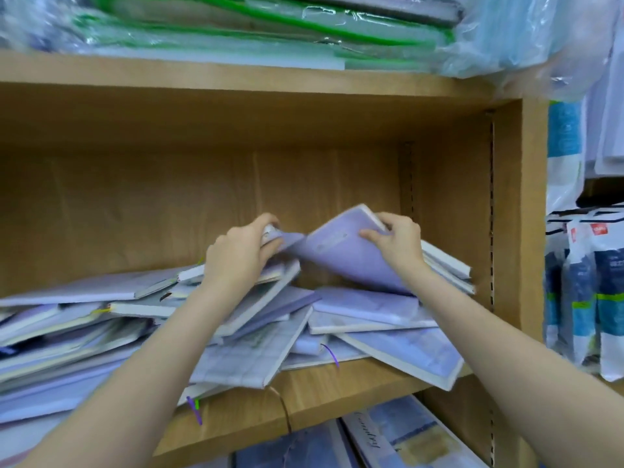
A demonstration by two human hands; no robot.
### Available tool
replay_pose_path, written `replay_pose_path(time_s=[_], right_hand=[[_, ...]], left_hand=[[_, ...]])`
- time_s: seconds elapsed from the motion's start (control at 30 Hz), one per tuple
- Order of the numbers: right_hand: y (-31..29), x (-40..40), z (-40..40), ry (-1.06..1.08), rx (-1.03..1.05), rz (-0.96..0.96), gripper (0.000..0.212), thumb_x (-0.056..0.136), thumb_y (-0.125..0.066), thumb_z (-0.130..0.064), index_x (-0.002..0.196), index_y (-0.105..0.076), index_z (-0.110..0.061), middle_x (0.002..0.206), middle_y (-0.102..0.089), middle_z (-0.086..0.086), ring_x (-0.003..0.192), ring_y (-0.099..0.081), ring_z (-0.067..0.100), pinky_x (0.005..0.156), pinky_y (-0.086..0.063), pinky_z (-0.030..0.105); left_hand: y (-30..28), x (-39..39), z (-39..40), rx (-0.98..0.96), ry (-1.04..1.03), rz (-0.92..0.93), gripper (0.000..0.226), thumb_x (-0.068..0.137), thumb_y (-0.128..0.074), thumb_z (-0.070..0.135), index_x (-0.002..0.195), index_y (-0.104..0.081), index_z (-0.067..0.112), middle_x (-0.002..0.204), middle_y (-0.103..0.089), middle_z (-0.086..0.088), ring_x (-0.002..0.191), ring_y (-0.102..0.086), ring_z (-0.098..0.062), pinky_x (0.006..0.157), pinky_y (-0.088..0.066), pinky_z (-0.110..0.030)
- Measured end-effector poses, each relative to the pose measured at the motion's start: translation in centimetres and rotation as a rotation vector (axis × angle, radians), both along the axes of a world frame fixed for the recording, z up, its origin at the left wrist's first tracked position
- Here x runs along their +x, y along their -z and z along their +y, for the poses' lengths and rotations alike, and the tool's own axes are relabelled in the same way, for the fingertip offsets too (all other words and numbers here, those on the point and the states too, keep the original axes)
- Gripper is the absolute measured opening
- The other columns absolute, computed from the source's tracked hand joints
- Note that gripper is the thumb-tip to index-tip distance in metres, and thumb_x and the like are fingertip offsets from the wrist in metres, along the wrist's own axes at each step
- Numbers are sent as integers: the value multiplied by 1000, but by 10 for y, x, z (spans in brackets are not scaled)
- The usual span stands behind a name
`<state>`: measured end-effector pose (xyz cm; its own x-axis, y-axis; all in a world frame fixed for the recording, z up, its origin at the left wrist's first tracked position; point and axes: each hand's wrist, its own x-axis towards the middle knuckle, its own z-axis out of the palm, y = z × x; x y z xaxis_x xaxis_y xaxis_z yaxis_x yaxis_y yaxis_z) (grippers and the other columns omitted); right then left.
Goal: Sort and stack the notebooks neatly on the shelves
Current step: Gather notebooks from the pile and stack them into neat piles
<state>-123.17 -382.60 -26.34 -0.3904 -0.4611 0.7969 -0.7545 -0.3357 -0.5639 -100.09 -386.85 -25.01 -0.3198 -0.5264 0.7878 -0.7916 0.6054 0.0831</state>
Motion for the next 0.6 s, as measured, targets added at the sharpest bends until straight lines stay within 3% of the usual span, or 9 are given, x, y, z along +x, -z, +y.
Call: replay_pose_path(time_s=[0.1,0.2,0.27,0.37,0.5,0.6], right_hand=[[-30,-4,11,-79,-148,-303,14,78,-73,-14,69,-63,-10,62,-57,2,62,-45,12,57,-37,26],[-45,3,30,-236,-253,-508,9,81,-71,-16,78,-65,-9,89,-69,21,78,-63,26,74,-54,47],[-39,14,47,-319,-270,-501,6,82,-69,-15,83,-66,-11,95,-68,22,86,-65,31,81,-51,57],[-19,32,80,-429,-267,-424,6,86,-65,-10,93,-65,-10,96,-69,14,89,-65,28,84,-52,51],[9,35,126,-488,-208,-369,19,86,-65,-15,104,-64,-9,103,-70,6,95,-67,23,80,-57,39],[30,31,157,-545,-122,-344,23,78,-68,-20,101,-65,-17,98,-71,-5,93,-66,12,78,-52,25]], left_hand=[[-11,5,-8,-6,40,159,26,94,-48,38,117,-52,27,98,-63,-16,91,-56,-40,68,-38,-37],[-3,-3,-2,31,10,49,25,94,-48,38,117,-51,28,102,-63,-14,92,-57,-39,67,-37,-35],[11,-9,7,60,-17,-92,30,94,-46,43,120,-50,29,106,-63,-12,96,-59,-38,69,-39,-36],[26,-3,15,190,37,-255,43,89,-53,46,129,-44,34,122,-58,-5,111,-55,-30,81,-42,-35],[34,22,15,190,-64,-506,58,84,-53,58,137,-36,41,137,-48,4,124,-45,-23,95,-33,-33],[35,26,23,238,-75,-566,65,78,-49,69,136,-38,43,141,-44,9,127,-40,-22,101,-26,-33]])
